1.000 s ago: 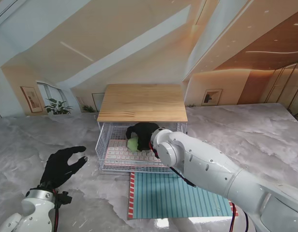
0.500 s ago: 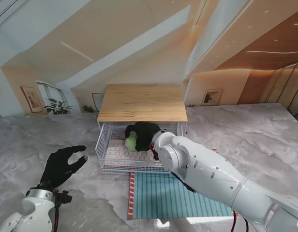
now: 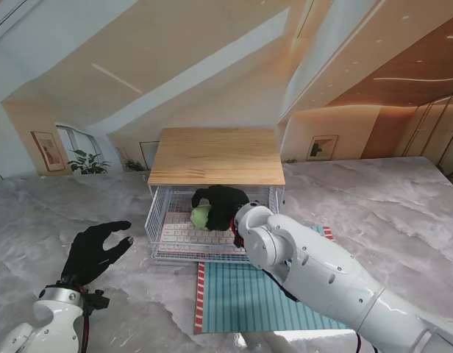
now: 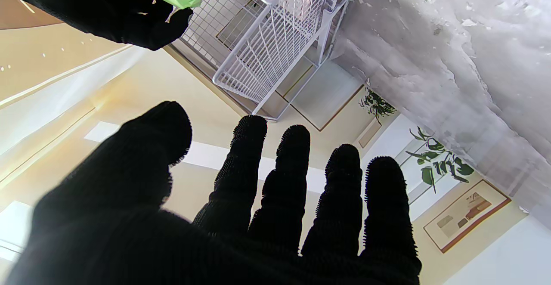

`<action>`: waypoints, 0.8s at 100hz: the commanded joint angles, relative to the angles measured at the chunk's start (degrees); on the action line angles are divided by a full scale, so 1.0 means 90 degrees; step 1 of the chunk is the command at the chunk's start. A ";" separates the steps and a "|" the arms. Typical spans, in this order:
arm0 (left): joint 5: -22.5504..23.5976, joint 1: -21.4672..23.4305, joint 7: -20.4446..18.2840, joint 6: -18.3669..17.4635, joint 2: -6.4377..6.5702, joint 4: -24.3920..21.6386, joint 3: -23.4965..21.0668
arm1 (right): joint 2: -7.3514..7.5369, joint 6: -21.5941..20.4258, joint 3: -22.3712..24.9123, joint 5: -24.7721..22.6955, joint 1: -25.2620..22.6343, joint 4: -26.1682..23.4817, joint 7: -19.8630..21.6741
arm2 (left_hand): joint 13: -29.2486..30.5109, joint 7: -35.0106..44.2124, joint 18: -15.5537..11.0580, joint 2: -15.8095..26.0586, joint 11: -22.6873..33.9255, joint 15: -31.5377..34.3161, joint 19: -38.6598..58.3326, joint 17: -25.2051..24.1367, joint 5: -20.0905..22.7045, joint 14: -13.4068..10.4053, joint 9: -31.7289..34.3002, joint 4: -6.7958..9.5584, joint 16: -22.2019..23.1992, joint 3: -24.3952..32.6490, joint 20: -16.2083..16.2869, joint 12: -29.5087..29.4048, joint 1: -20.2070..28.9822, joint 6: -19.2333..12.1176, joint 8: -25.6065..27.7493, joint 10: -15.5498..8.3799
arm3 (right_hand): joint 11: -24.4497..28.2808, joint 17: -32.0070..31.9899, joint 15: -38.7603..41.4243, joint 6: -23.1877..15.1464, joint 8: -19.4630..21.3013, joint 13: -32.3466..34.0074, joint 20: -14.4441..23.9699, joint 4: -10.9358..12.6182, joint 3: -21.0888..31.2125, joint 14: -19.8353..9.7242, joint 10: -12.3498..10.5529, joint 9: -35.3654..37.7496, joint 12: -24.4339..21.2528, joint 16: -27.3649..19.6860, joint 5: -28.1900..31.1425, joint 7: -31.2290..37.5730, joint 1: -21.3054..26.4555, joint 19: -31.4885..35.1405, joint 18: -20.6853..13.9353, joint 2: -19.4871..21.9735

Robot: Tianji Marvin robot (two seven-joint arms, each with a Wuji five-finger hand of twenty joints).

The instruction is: Unroll the mouse pad and set up the keyboard and mouse from the tabletop organizer

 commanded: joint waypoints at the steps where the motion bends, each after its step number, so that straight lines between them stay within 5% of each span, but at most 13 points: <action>1: -0.0018 0.0007 -0.0101 -0.0038 -0.0022 -0.0014 0.0026 | 0.0025 0.0038 0.0058 -0.0062 -0.0026 -0.0181 0.0003 | -0.0040 0.0020 -0.0169 0.0129 -0.0049 -0.0006 0.0043 0.0001 -0.0013 -0.0039 0.0067 0.0134 0.0047 0.0029 0.0002 -0.0045 -0.0168 -0.0127 -0.0057 -0.0144 | 0.0405 0.0106 0.1073 -0.0029 -0.0007 0.0657 0.0257 0.0471 0.0807 -0.0484 -0.0232 0.0070 0.0234 0.0186 0.0194 0.0138 0.0882 0.0279 -0.0190 0.0479; 80: -0.0049 -0.0069 -0.0166 0.0003 -0.0011 -0.0035 0.0117 | 0.0324 0.0304 0.1780 -0.0531 -0.1817 -0.1941 -0.0403 | -0.0046 0.0005 -0.0170 0.0145 -0.0066 -0.0024 0.0036 -0.0001 -0.0017 -0.0031 0.0064 0.0138 0.0042 -0.0008 -0.0003 -0.0049 -0.0154 -0.0122 -0.0064 -0.0132 | 0.0409 0.0165 0.1117 0.0052 -0.0013 0.0697 0.0282 0.0459 0.0860 -0.0414 -0.0157 0.0120 0.0194 0.0143 0.0310 0.0109 0.0955 0.0299 -0.0158 0.0440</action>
